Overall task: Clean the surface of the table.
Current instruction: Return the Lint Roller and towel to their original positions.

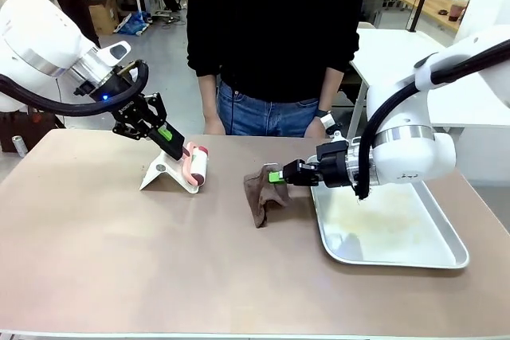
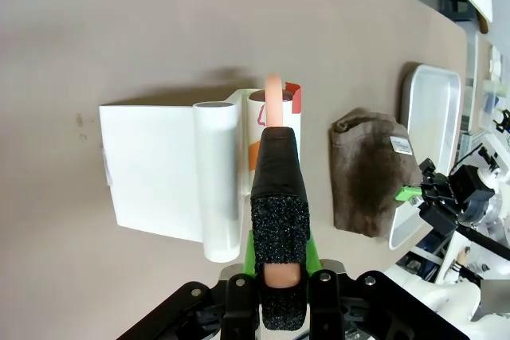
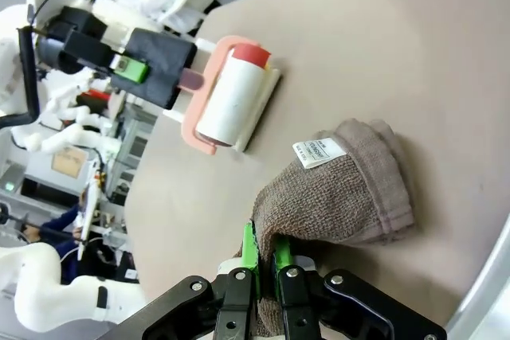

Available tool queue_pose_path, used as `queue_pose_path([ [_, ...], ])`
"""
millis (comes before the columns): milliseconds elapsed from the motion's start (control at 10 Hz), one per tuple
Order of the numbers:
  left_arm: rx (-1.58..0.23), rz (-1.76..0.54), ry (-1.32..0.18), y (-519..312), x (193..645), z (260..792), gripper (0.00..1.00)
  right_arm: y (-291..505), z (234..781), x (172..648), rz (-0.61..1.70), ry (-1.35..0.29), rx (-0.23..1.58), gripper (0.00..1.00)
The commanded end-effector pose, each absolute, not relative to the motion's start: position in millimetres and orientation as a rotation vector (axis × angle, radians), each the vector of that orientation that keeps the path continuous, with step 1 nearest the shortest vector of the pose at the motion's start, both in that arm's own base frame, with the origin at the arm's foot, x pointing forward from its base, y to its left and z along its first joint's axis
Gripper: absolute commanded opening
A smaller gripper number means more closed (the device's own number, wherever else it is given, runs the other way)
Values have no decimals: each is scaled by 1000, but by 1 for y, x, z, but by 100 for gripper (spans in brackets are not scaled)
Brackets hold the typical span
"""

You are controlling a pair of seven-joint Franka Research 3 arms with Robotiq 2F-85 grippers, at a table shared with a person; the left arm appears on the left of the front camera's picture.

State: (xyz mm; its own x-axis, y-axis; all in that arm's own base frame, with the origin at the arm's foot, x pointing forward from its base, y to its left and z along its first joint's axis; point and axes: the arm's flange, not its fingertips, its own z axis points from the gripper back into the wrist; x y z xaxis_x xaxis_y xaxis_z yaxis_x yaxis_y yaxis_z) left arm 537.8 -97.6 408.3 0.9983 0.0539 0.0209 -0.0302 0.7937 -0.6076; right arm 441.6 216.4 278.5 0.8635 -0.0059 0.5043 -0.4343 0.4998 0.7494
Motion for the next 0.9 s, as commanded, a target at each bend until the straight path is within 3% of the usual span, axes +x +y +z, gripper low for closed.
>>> queue_pose_path([
  [0,-623,77,-52,-100,537,406,22,225,288,443,265,-495,964,9],
  [800,-624,108,-13,-94,537,394,22,222,292,448,274,-510,938,9],
])
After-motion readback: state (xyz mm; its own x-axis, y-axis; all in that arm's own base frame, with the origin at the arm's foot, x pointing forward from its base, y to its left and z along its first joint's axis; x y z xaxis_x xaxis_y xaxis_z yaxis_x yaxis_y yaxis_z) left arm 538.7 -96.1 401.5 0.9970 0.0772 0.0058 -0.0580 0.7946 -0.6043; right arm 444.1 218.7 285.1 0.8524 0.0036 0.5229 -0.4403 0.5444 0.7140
